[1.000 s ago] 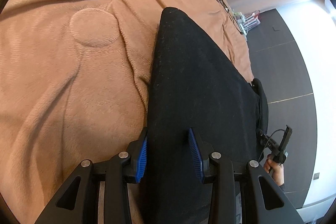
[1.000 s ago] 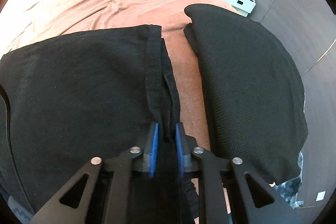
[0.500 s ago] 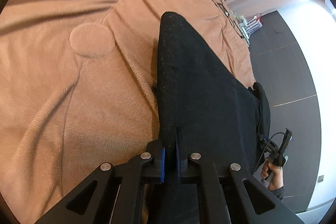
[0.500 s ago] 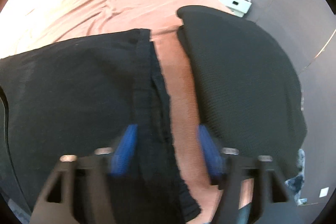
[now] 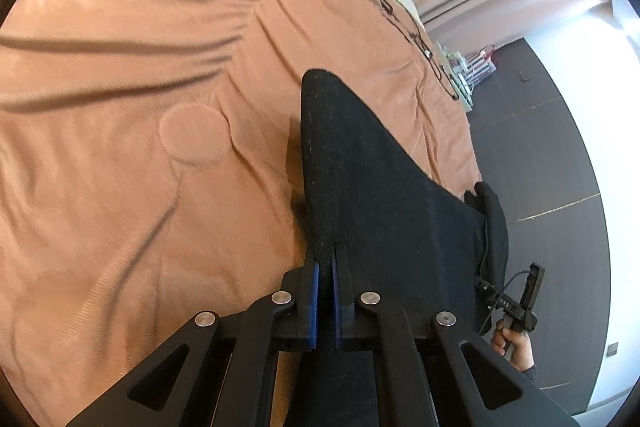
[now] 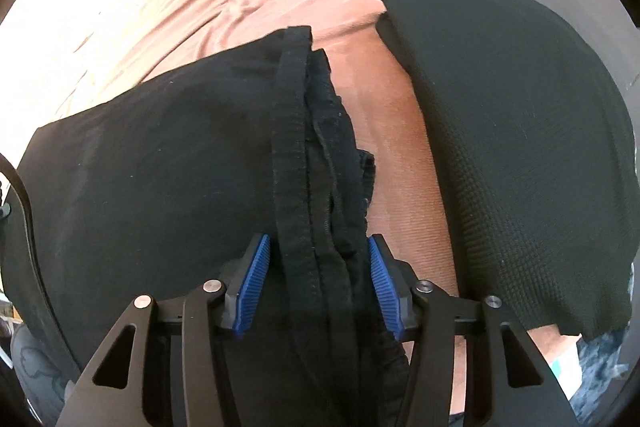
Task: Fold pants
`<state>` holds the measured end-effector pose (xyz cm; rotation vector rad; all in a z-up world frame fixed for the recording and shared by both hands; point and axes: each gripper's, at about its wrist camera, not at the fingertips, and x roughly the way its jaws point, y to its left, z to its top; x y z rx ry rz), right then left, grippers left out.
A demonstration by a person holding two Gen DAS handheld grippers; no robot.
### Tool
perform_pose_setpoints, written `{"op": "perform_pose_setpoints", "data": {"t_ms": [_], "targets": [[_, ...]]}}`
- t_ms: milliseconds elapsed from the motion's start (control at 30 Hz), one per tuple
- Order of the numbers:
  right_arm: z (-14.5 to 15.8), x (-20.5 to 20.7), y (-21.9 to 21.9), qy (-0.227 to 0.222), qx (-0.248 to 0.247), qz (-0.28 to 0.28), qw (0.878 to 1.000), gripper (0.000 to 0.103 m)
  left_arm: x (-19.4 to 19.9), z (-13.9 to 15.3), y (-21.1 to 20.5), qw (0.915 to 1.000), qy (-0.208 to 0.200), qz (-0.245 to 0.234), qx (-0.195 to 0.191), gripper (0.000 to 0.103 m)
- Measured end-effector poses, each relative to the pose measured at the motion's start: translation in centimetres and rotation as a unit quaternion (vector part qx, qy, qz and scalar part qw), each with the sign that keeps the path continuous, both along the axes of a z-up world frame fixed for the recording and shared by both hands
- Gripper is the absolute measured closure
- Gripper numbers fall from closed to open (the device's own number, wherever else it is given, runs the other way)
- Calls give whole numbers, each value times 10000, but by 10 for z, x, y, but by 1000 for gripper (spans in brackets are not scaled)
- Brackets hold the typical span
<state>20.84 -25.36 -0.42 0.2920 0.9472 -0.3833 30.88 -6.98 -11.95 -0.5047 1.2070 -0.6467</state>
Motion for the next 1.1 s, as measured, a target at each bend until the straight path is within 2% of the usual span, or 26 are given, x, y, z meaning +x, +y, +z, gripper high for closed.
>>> {"op": "perform_pose_setpoints", "data": {"t_ms": [167, 200, 233, 333, 400, 467, 600, 667, 700, 733, 767, 867, 967, 1100], "targets": [[8, 7, 14, -129, 91, 114, 9998, 54, 4, 13, 23, 9997, -155, 151, 149, 101], [8, 11, 17, -125, 69, 120, 9998, 54, 5, 16, 27, 9992, -214, 234, 254, 103], [8, 13, 19, -135, 73, 126, 9998, 54, 7, 26, 44, 9961, -475, 536, 525, 103], [8, 13, 26, -83, -31, 157, 9998, 54, 20, 38, 82, 9964, -395, 748, 102, 103], [5, 18, 31, 125, -341, 128, 9993, 54, 26, 38, 100, 9965, -311, 764, 150, 103], [5, 20, 30, 206, -434, 78, 9988, 54, 27, 33, 107, 9975, -182, 662, 184, 103], [0, 23, 28, 303, -721, -44, 9969, 54, 25, 18, 96, 9992, -28, 301, 249, 102], [-3, 24, 25, 288, -754, -66, 9967, 54, 24, 9, 82, 9997, 58, 122, 198, 98], [-4, 24, 23, 274, -779, -80, 9966, 55, 23, 5, 76, 9998, 99, 86, 162, 91], [-5, 24, 22, 285, -823, -104, 9961, 63, 22, 0, 71, 9998, 157, 51, 128, 84], [-5, 23, 21, 289, -852, -124, 9959, 71, 22, -6, 65, 9997, 227, -6, 102, 82], [1, 19, 22, 193, -783, -113, 9967, 82, 22, -20, 45, 9991, 372, -157, 91, 77], [5, 14, 26, 171, -831, -112, 9963, 90, 20, -32, 31, 9983, 506, -278, 51, 76], [10, 10, 29, 177, -966, -203, 9950, 94, 20, -40, 12, 9975, 566, -404, 98, 72]]}}
